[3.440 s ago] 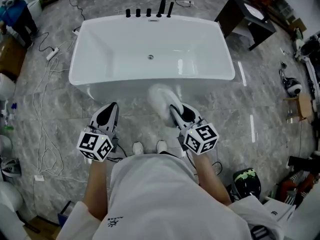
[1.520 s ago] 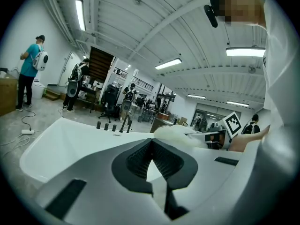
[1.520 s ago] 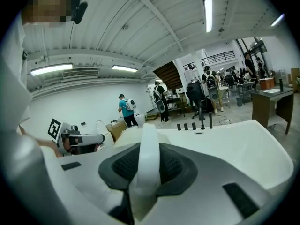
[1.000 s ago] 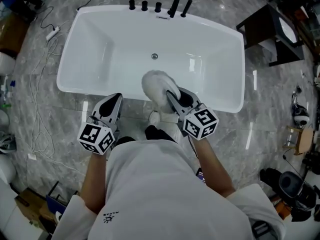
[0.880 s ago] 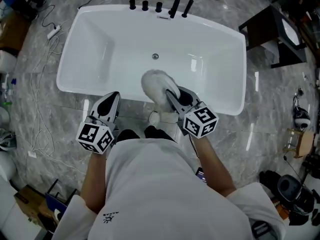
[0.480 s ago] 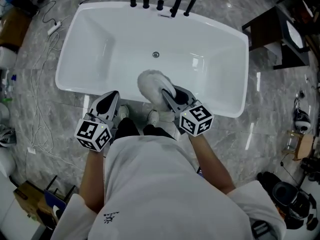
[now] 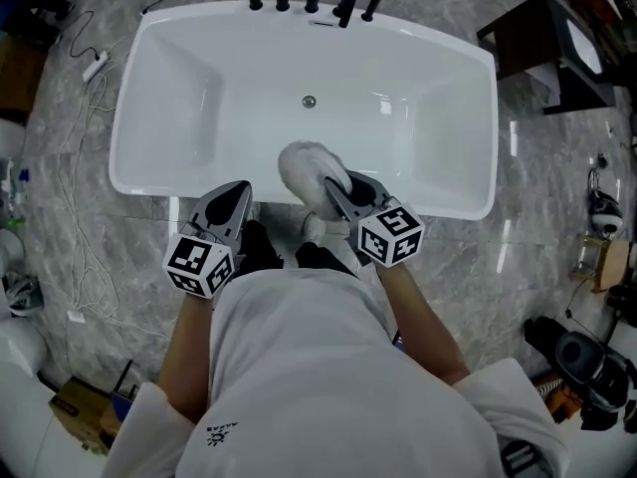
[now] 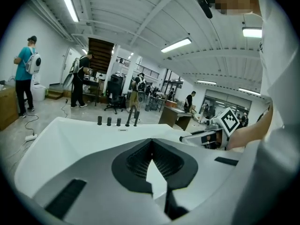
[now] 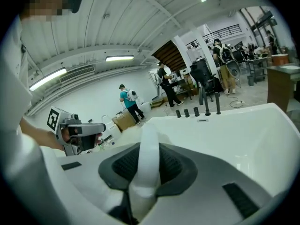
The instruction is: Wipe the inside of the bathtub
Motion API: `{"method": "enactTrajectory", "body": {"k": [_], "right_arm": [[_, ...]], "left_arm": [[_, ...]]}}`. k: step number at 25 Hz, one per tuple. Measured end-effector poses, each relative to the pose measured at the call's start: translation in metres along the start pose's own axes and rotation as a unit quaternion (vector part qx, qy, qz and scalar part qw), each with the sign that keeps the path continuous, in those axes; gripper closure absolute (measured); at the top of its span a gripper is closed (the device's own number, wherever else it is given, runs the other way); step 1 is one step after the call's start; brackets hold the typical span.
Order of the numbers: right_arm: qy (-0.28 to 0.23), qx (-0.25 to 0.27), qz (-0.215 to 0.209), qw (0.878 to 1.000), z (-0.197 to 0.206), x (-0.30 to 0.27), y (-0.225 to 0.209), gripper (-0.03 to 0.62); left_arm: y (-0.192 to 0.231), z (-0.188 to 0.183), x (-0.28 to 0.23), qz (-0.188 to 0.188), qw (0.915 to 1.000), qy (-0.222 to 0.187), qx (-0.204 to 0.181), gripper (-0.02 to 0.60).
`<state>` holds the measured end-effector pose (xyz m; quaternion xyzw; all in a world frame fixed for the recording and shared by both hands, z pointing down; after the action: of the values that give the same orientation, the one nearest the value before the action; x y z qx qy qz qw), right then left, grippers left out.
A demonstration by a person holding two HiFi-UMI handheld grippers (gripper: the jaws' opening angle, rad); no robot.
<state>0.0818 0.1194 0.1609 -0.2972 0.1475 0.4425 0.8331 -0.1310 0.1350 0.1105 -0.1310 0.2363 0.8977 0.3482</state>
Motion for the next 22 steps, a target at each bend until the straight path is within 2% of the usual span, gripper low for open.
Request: {"method": "enactTrajectory", "body": {"k": [5, 8, 13, 18, 22], "right_arm": [[-0.001, -0.022, 0.064, 0.998, 0.010, 0.003, -0.021, 0.496], [-0.010, -0.047, 0.119, 0.992, 0.016, 0.016, -0.038, 0.494], [-0.027, -0.086, 0.209, 0.974, 0.028, 0.044, -0.059, 0.494], [-0.052, -0.123, 0.267, 0.954, 0.038, 0.063, -0.071, 0.496], [-0.067, -0.157, 0.306, 0.937, 0.052, 0.082, -0.084, 0.496]], "left_arm": [[0.012, -0.003, -0.022, 0.061, 0.9977, 0.024, -0.015, 0.571], [0.014, -0.007, -0.039, 0.113, 0.9919, 0.046, -0.034, 0.571], [0.016, -0.009, -0.070, 0.204, 0.9738, 0.079, -0.065, 0.571], [0.009, -0.003, -0.099, 0.275, 0.9512, 0.106, -0.093, 0.571], [-0.009, 0.001, -0.131, 0.319, 0.9344, 0.123, -0.098, 0.571]]}}
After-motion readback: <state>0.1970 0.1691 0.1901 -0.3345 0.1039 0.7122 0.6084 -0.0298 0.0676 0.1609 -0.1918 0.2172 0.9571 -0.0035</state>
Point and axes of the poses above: the fingertips, and each gripper's own axes: x backward along the fingers, y to its left, z out of its underside, the point moved 5 cm from there along x, backward along the fingers, and after that the axes turned 9 degrees about z, right-handed, at the moved point
